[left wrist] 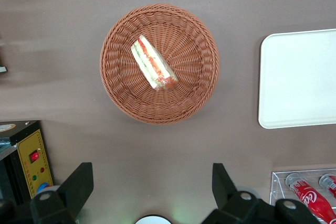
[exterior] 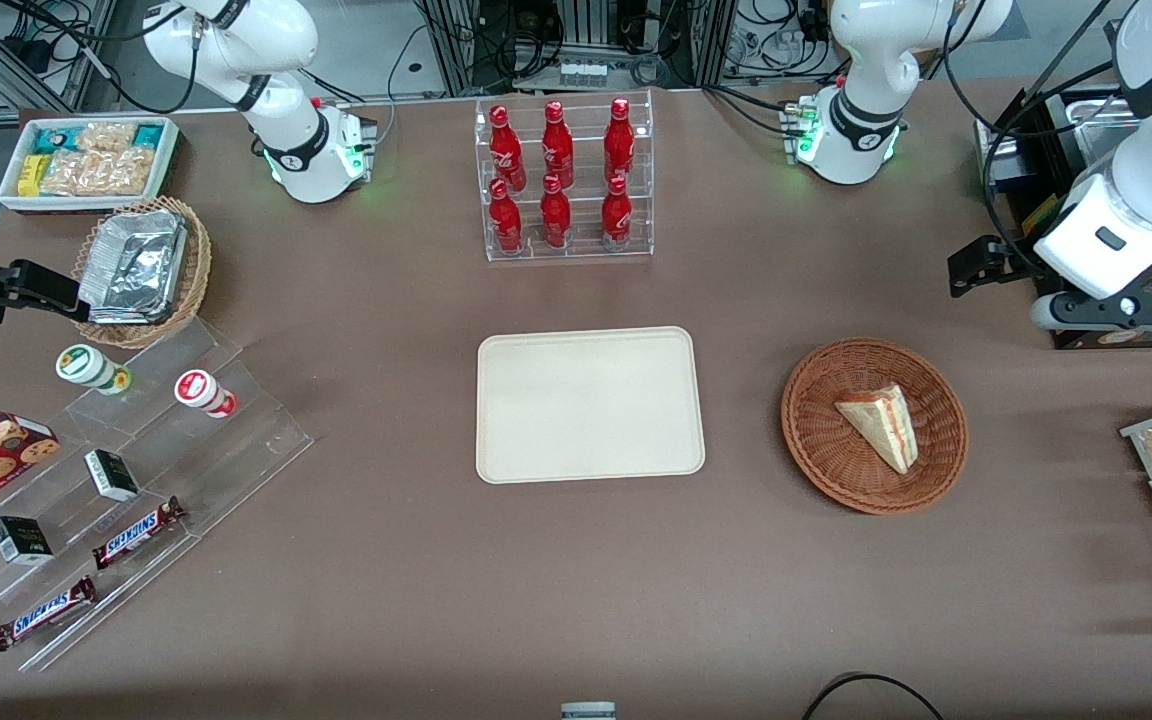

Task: Place sandwich from basket to tray
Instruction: 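Move the left gripper over the wrapped sandwich in the wicker basket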

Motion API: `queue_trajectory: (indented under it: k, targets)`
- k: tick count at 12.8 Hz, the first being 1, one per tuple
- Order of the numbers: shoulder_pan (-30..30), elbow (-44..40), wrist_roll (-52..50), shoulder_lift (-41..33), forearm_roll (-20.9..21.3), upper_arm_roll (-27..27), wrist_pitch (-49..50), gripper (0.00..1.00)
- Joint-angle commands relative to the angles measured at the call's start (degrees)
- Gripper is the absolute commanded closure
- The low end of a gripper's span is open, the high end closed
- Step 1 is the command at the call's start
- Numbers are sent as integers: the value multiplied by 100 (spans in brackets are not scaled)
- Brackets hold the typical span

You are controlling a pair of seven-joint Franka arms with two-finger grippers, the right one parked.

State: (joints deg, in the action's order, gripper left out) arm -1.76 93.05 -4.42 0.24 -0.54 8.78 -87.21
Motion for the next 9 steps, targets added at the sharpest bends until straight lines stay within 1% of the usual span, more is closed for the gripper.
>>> queue_trajectory:
  k: [1,3,5,6,9]
  targets:
    - [0,-68,73,2,-52,36,63,0]
    - [0,11,73,63,-60,36,98,0]
    - [9,291,64,99,-43,36,-41,0]
    - [9,493,64,108,-25,36,-216,0]
    - [9,1459,29,64,-16,36,-1111,0]
